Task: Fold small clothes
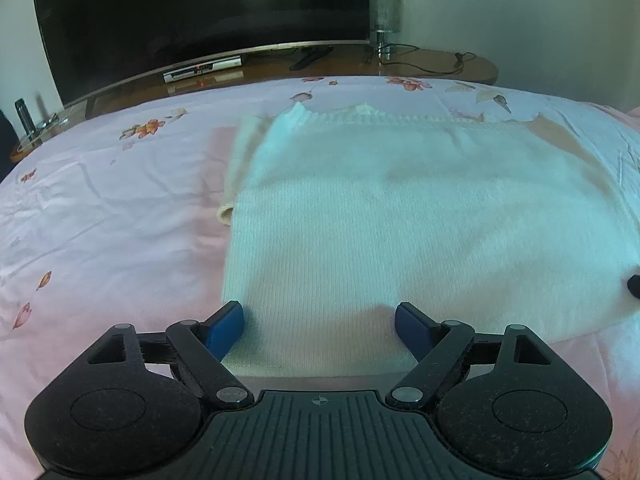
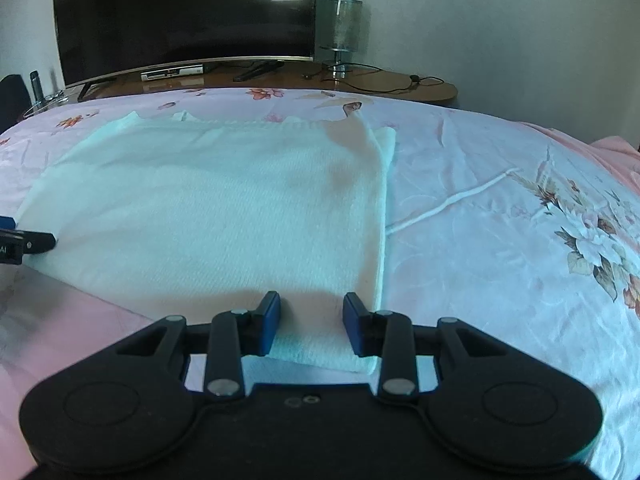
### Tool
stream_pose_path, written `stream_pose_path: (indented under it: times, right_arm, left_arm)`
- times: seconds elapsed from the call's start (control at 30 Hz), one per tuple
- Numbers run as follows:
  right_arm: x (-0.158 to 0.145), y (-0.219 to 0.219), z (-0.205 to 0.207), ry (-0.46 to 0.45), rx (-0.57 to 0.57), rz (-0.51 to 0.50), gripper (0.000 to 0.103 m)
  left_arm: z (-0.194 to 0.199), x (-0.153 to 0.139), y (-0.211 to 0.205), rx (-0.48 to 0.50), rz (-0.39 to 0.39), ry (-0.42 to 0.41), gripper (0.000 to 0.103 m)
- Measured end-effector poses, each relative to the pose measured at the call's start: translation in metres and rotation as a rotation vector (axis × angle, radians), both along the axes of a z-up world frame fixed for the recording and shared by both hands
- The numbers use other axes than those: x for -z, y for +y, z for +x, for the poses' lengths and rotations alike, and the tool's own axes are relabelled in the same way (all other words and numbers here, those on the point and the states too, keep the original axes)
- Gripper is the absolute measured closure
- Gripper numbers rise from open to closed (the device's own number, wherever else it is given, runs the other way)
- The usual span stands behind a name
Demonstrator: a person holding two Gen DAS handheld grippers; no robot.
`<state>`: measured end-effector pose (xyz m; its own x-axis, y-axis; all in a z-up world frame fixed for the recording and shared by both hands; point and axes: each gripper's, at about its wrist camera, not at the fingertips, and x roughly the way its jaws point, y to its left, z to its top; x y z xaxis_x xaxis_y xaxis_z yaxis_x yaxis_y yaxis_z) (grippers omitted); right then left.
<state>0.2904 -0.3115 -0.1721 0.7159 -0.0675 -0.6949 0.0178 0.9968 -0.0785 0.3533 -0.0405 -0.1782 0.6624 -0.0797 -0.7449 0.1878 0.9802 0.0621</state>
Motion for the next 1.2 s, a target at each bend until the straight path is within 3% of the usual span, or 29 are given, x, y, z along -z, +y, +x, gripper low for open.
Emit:
stream_pose_path:
  times: [0.13, 0.37, 0.5, 0.7, 0.8, 1.0, 1.2]
  right_arm:
    - [-0.008, 0.003, 0.005, 0.018, -0.019, -0.004, 0.067]
    - [-0.025, 0.031, 0.006, -0.039, -0.039, 0.026, 0.060]
    - [-0.006, 0.045, 0.010, 0.056, -0.025, 0.000, 0.058]
    - [-0.023, 0.053, -0.001, 0.006, 0.028, 0.035, 0.058]
    - [-0.032, 0.063, -0.005, -0.016, 0.010, 0.011, 0.057]
    - [-0.041, 0.064, 0.006, -0.042, 0.032, 0.018, 0.058]
    - [-0.043, 0.055, 0.046, -0.057, 0.053, 0.035, 0.063]
  left_arm:
    - [-0.006, -0.004, 0.004, -0.014, -0.014, 0.018, 0.020]
    - [-0.017, -0.007, 0.009, -0.033, -0.048, 0.027, 0.020]
    - [-0.021, -0.010, 0.014, -0.042, -0.072, 0.071, 0.019]
    - [-0.019, -0.013, 0.019, -0.088, -0.141, 0.139, 0.019]
    - [-0.023, -0.026, 0.023, -0.103, -0.216, 0.107, 0.019]
    - [0.003, -0.046, 0.004, -0.034, -0.194, 0.035, 0.019]
    - [0.050, -0.041, -0.020, -0.028, -0.144, 0.019, 0.019]
